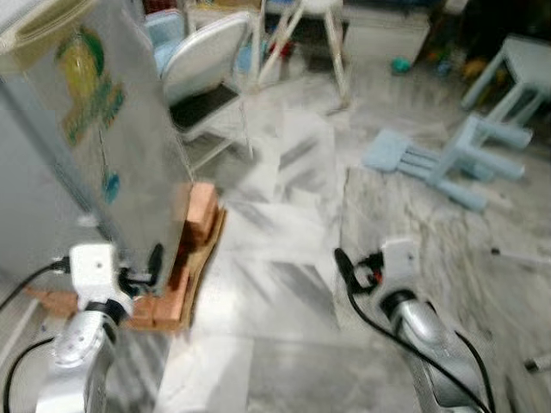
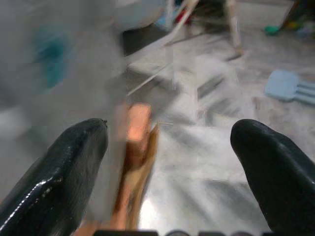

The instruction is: Restocking fridge

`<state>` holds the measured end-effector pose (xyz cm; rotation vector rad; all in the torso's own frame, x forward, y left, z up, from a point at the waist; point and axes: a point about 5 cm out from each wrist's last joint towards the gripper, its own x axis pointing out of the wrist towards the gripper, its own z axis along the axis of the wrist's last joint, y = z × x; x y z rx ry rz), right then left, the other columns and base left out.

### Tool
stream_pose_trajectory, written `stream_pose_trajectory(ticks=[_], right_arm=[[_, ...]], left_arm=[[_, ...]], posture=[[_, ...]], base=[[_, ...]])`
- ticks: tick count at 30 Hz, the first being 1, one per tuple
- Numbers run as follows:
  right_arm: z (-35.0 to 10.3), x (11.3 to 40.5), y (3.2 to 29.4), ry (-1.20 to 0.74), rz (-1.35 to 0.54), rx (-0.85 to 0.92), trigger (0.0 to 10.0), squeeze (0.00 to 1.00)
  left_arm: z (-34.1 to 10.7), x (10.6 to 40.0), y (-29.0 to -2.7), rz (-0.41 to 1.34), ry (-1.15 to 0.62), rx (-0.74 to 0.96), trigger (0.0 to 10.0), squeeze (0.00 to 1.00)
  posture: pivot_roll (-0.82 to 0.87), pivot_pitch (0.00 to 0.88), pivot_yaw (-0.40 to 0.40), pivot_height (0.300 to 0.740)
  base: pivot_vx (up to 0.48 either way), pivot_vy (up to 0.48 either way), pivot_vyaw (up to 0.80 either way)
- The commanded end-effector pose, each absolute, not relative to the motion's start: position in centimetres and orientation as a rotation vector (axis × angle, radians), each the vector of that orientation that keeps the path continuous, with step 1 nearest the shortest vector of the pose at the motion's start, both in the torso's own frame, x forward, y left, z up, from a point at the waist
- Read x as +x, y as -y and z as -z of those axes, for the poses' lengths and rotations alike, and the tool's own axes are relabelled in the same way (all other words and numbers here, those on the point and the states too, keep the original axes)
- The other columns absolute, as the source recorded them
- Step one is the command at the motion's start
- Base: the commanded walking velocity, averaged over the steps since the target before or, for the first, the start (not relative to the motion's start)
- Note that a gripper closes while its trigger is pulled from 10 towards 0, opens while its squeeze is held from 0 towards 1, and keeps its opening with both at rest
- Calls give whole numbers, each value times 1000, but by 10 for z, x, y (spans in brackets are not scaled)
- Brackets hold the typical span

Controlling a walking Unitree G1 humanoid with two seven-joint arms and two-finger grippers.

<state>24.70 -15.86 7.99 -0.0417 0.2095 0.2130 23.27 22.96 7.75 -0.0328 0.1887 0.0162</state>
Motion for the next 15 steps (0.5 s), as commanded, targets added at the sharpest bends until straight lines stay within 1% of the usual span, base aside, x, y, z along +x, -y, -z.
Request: stream_pose_trajectory(ticks=[1, 5, 10, 14, 15], right_arm=[[-76, 243, 168, -230, -183, -49, 10000, 0], [-75, 242, 167, -235, -187, -50, 10000, 0], [-73, 241, 167, -245, -194, -50, 10000, 0], [-73, 241, 167, -247, -196, -51, 10000, 0], [-73, 241, 167, -247, -196, -52, 10000, 0]], left_arm=[[-76, 235, -220, -1, -190, -51, 10000, 0], [-76, 234, -222, -23, -190, -38, 10000, 0], [-74, 232, -228, -55, -198, -11, 10000, 0], [-73, 231, -230, -42, -208, 1, 10000, 0], [-73, 231, -230, -38, -206, -2, 10000, 0]], posture=[[67, 53, -46, 740], [68, 54, -47, 740], [69, 53, -50, 740], [69, 55, -50, 740], [69, 55, -50, 740]], base=[[0, 442, 0], [0, 426, 0], [0, 0, 0], [0, 0, 0], [0, 405, 0]])
